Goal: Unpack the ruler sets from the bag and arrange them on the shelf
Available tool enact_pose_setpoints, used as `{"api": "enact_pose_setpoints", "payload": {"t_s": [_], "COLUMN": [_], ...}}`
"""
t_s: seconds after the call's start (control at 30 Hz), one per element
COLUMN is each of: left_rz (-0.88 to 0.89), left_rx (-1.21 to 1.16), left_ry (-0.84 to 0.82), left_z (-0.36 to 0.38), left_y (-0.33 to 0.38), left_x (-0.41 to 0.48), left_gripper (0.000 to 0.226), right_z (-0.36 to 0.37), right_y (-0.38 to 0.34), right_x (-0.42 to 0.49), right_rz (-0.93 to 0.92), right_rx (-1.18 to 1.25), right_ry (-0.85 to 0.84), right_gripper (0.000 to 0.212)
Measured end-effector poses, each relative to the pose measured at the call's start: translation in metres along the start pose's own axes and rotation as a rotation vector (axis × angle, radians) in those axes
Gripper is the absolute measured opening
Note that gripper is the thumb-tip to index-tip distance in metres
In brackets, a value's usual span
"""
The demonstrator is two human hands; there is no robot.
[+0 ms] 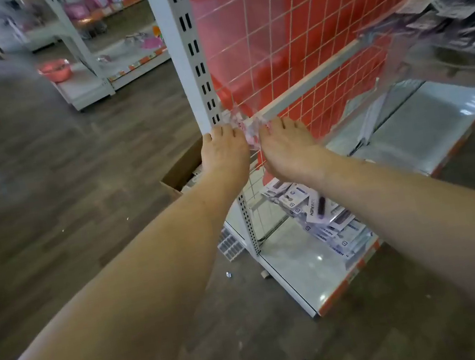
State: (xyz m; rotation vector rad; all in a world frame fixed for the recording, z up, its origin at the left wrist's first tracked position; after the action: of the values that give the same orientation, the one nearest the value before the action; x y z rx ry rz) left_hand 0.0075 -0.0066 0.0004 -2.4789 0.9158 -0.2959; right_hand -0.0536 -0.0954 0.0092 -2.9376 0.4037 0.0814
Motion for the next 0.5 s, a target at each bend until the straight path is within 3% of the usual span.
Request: {"api": "enact_pose_setpoints", "payload": {"t_s": [0.5], "left_rz": [0.025], "left_rx": [-0.019], "left_ry": [-0.014], "left_z": [0.018], "left_y": [0.014], "left_x": [0.029], "left_gripper": [0.062], "right_z": [0.013], "right_y": [0.005], "right_x": [0.029], "right_rz": [0.001], "right_rx": [-0.025], "right_ry": [-0.041], "right_gripper": [0.065]}}
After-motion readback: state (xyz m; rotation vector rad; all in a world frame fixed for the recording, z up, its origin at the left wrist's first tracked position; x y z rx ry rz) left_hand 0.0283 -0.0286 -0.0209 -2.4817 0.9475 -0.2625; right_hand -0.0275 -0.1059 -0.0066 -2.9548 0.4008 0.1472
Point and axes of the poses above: each hand's wrist, its own x-axis towards the middle knuckle, its own z-axis out of the palm, y = z × x, the point moved 1 cm from there along x, towards the middle knuckle, and after that the axes turned 14 degrees about x, right-handed, at the moved point
